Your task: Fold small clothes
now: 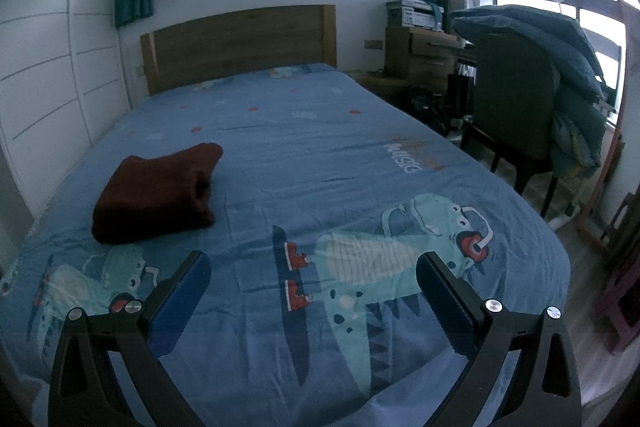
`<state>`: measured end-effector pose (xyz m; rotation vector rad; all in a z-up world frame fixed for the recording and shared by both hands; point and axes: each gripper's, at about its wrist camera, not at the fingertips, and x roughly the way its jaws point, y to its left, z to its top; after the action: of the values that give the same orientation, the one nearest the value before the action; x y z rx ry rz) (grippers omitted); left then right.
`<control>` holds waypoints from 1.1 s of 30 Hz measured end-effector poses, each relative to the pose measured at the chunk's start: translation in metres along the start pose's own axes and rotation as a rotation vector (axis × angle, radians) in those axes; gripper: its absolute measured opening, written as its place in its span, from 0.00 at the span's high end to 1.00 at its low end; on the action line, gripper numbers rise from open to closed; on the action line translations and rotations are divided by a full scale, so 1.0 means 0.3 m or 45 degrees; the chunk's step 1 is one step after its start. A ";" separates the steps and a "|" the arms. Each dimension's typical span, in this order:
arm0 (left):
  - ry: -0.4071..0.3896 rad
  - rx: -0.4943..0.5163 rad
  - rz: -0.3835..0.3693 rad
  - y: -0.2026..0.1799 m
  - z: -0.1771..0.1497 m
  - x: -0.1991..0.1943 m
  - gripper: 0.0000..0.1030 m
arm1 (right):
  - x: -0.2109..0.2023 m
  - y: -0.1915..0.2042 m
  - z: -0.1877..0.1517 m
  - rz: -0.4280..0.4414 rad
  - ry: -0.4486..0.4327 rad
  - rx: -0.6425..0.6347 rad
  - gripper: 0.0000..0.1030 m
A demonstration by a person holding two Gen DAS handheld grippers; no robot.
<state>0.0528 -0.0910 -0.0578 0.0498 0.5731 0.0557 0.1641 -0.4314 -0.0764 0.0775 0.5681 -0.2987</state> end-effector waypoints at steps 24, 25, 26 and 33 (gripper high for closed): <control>0.013 -0.008 -0.016 -0.015 -0.007 0.004 0.01 | 0.007 0.003 -0.008 0.007 0.009 -0.016 0.00; 0.013 -0.006 -0.015 -0.014 -0.007 0.005 0.01 | 0.007 0.002 -0.008 0.007 0.009 -0.017 0.00; 0.013 -0.006 -0.016 -0.016 -0.008 0.005 0.01 | 0.007 0.005 -0.007 0.007 0.009 -0.018 0.00; 0.014 -0.007 -0.025 -0.025 -0.016 0.007 0.01 | 0.008 0.005 -0.007 0.008 0.009 -0.019 0.00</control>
<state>0.0523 -0.0982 -0.0634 0.0387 0.5841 0.0382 0.1654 -0.4303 -0.0794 0.0661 0.5770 -0.2883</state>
